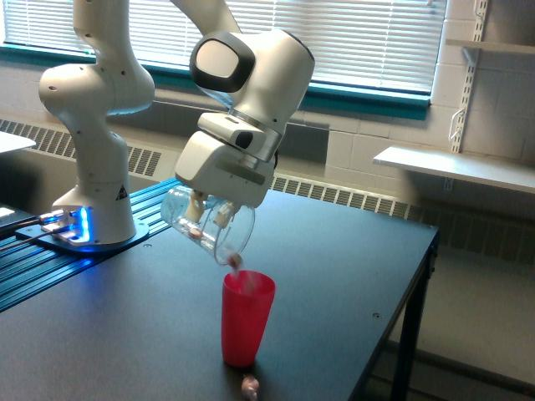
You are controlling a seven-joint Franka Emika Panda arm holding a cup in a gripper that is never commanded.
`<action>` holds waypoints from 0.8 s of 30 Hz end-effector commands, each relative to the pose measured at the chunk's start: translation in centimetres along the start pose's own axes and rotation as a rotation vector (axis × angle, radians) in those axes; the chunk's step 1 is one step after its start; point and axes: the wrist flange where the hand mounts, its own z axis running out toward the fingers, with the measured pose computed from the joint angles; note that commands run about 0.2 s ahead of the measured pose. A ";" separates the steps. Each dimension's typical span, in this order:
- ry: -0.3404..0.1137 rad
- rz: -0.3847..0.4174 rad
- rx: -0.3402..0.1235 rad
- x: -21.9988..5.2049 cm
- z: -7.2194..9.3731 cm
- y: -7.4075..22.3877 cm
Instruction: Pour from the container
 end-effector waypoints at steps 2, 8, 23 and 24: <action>-0.008 0.003 0.010 -1.3 -0.3 -0.6; -0.013 -0.007 0.012 -1.9 -0.5 -0.6; -0.041 0.029 0.025 -2.4 -1.0 -0.8; -0.035 0.032 0.024 -2.4 -1.1 -0.8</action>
